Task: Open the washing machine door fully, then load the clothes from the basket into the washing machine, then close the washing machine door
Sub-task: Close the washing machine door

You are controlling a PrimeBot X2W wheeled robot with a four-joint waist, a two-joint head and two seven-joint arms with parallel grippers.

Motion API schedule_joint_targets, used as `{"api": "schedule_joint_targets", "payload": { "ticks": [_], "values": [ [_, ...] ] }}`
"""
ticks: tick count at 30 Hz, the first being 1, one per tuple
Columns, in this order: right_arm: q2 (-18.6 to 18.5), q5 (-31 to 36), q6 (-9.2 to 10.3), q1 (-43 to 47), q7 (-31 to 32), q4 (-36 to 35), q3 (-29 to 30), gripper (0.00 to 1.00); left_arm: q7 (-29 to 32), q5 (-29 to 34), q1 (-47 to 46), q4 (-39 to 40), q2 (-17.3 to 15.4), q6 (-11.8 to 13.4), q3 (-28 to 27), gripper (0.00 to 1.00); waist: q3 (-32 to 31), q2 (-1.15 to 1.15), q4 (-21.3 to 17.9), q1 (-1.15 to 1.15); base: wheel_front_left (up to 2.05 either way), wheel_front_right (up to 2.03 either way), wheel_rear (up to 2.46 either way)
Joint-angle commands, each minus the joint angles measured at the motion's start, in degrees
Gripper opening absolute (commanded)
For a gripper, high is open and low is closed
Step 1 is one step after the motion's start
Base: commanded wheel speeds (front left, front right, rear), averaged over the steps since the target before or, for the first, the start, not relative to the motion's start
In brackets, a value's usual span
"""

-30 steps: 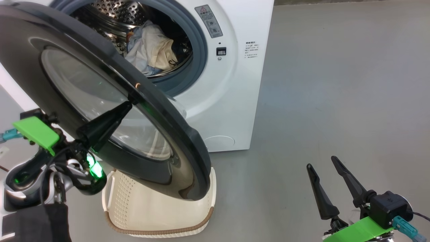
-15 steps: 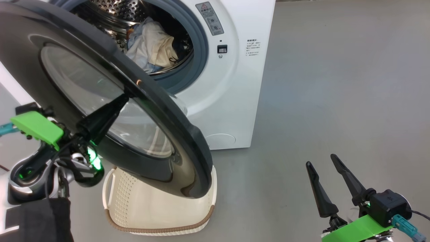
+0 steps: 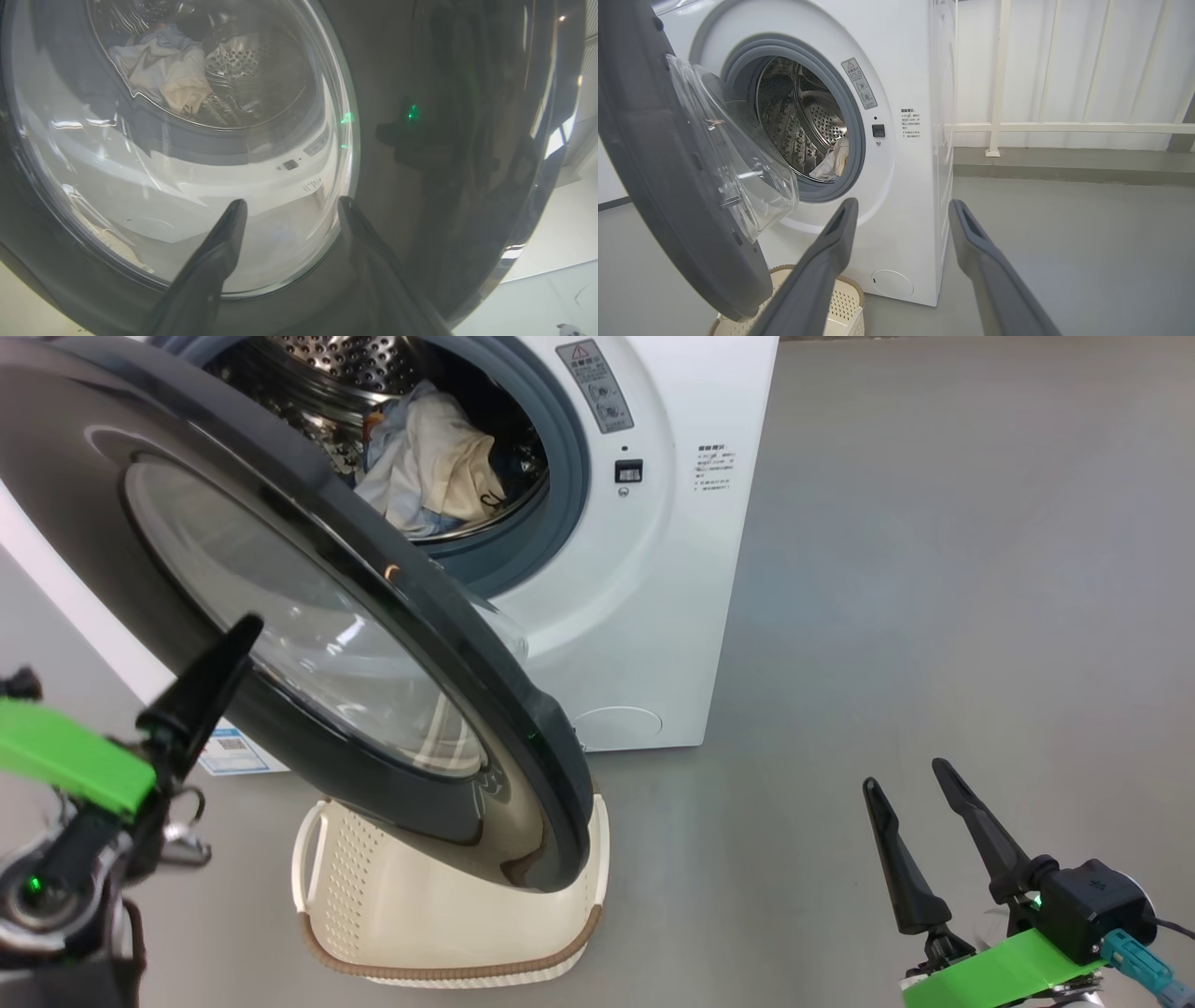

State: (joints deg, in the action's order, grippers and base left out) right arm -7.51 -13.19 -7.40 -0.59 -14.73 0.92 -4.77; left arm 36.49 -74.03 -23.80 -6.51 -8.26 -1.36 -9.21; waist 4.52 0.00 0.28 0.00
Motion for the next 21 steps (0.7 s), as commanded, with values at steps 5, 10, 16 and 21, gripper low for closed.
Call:
{"api": "schedule_joint_targets", "payload": {
  "ticks": [5, 10, 16, 21],
  "values": [
    [-0.41, 0.37, -0.09, -0.59, -0.27, -1.61, -0.69, 1.00, -5.77, 7.88, 3.50, 3.55, -3.54, -3.46, -0.21, 1.00, -0.61, 0.00, -0.18, 0.00, 0.00, 0.00, 0.00],
    [-0.65, 0.38, -0.09, 0.12, -0.27, -1.70, -0.39, 1.00, -14.56, 16.91, 8.27, 5.09, -4.35, -5.17, 1.55, 1.00, -1.55, 0.00, -0.51, 0.00, 0.00, 0.00, 0.00],
    [-0.85, 0.37, -0.09, 1.00, -0.27, -1.80, -0.19, 1.00, -27.19, 26.33, 13.99, 5.53, -5.36, -5.95, 4.04, 1.00, -2.59, 0.00, -1.12, 0.00, 0.00, 0.00, 0.00],
    [-1.11, 0.24, -0.09, 1.60, -0.27, -1.75, -0.09, 1.00, -36.50, 33.74, 17.81, 4.09, -6.57, -6.07, 7.18, 1.00, -3.10, 0.00, -1.40, 0.00, 0.00, 0.00, 0.00]
  ]
}}
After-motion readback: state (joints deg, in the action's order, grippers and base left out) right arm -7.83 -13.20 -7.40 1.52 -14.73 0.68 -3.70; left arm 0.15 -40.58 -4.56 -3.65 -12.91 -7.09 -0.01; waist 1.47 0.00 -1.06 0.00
